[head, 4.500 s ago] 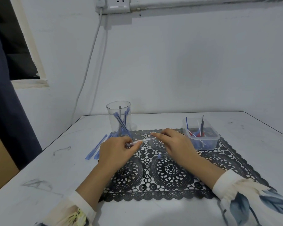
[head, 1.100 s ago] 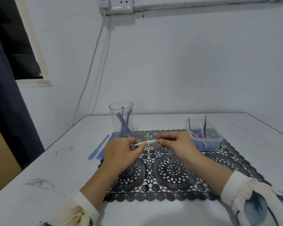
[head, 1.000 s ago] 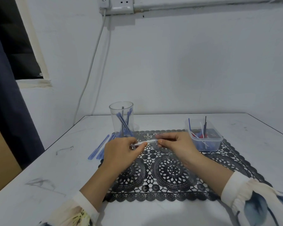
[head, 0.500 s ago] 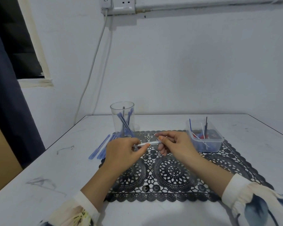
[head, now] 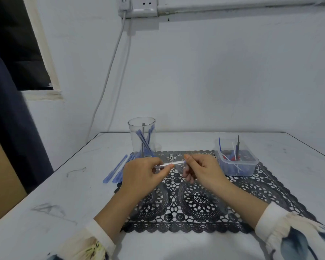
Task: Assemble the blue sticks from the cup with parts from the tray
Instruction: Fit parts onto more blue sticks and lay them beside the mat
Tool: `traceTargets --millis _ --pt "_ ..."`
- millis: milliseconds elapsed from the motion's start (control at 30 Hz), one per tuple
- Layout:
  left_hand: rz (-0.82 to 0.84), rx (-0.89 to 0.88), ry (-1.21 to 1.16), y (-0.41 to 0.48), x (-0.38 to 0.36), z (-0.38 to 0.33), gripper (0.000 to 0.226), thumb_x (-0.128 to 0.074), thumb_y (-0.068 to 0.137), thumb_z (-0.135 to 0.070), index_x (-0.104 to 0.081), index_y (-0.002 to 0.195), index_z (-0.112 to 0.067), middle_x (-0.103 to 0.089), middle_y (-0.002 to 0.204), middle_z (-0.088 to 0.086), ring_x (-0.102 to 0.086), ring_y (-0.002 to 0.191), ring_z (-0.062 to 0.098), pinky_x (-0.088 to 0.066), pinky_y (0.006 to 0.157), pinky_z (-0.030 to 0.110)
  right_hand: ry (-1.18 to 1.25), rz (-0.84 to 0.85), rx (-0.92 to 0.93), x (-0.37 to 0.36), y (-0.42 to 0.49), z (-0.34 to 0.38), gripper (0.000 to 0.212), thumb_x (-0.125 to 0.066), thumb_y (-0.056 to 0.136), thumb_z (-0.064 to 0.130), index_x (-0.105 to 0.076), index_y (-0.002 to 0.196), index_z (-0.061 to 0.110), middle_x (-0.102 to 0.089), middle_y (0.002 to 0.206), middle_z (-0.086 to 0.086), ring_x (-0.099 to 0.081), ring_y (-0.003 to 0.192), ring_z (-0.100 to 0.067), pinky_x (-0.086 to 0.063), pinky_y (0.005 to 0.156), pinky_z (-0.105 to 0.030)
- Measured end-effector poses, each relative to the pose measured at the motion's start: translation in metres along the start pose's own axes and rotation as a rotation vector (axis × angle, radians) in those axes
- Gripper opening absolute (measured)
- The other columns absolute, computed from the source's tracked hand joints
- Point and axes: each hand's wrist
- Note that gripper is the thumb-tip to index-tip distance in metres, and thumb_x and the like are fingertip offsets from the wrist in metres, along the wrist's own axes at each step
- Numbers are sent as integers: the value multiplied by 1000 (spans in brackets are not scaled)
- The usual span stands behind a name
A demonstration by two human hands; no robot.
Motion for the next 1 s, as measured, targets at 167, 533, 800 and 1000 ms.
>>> traceTargets --millis 167,533,800,1000 --pt "-13 11 10 0 2 0 47 -44 77 -68 -68 68 -29 -52 47 -13 -45 46 -2 -28 45 16 69 4 1 -1 1 -4 21 -41 98 20 -58 86 13 -63 64 -9 -55 54 -23 -43 48 -30" --pt "15 0 11 1 5 -1 42 -49 80 -65 -69 72 -28 -44 45 -14 -41 45 -4 -25 47 17 -91 9 155 1 -5 1 19 -44 97 19 -56 83 15 -58 63 -1 -53 58 -14 -46 58 -27" --pt "-54 -125 10 1 0 3 60 -35 77 -74 -71 69 -28 -59 51 -10 -51 47 2 -39 43 22 -352 -68 245 4 3 -12 23 -46 96 23 -58 78 16 -63 63 -5 -57 58 -20 -47 61 -33" --pt "-149 -257 25 2 -3 6 53 -39 82 -68 -71 68 -28 -59 51 -12 -51 45 1 -41 39 22 -516 -80 303 4 3 -10 36 -42 98 27 -44 62 29 -47 50 14 -51 50 3 -36 52 -14"
Point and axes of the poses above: each hand's wrist, its own y-axis towards the middle knuckle, its own x-axis out of the back of the hand, z = x × y
